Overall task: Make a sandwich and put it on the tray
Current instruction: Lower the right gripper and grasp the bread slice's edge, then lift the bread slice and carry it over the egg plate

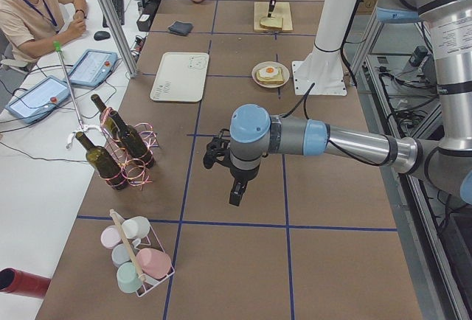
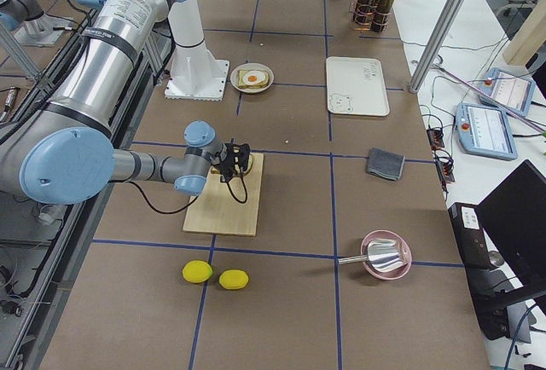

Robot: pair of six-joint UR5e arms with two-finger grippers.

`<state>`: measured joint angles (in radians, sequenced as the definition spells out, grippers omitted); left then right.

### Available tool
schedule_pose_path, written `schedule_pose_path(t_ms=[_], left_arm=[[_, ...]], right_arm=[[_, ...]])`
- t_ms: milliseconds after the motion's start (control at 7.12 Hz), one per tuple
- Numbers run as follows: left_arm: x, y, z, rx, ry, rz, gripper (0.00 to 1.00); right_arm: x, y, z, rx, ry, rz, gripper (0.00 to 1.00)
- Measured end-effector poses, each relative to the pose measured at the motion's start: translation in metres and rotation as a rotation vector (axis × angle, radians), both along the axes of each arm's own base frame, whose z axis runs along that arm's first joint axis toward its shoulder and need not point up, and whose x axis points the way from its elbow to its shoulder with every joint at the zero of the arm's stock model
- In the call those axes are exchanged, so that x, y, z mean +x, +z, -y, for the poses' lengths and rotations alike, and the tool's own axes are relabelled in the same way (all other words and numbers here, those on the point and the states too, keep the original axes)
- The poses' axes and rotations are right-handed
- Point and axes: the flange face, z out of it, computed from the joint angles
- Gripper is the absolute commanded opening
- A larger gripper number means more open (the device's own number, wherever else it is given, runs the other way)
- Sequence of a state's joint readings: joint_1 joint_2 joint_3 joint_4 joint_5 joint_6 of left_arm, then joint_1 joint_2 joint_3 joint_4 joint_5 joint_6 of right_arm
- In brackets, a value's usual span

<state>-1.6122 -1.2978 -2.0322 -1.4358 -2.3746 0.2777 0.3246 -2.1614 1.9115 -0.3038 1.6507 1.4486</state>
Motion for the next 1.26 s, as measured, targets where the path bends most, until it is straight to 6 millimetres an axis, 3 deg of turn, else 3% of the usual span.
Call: schedule_pose_path(t_ms=[140, 421, 843, 1124, 1264], left_arm=[[0.0, 0.0, 0.0, 0.0, 0.0, 0.0, 1.0], [0.0, 0.0, 0.0, 0.0, 0.0, 0.0, 1.0], [0.0, 0.0, 0.0, -0.001, 0.0, 0.0, 1.0], [0.0, 0.002, -0.001, -0.007, 0.0, 0.0, 1.0], [0.0, 0.004, -0.002, -0.011, 0.0, 0.0, 1.0]], right_arm=[[0.006, -0.01, -0.003, -0.002, -0.017, 0.034, 0.0], [0.018, -0.053, -0.003, -0.009, -0.048, 0.135, 0.0], [0.026, -0.113, 0.023, 0.0, -0.07, 0.3, 0.0], [0.014, -0.15, 0.047, 0.036, -0.087, 0.389, 0.0], [-0.006, -0.17, 0.062, 0.051, -0.094, 0.417, 0.0]])
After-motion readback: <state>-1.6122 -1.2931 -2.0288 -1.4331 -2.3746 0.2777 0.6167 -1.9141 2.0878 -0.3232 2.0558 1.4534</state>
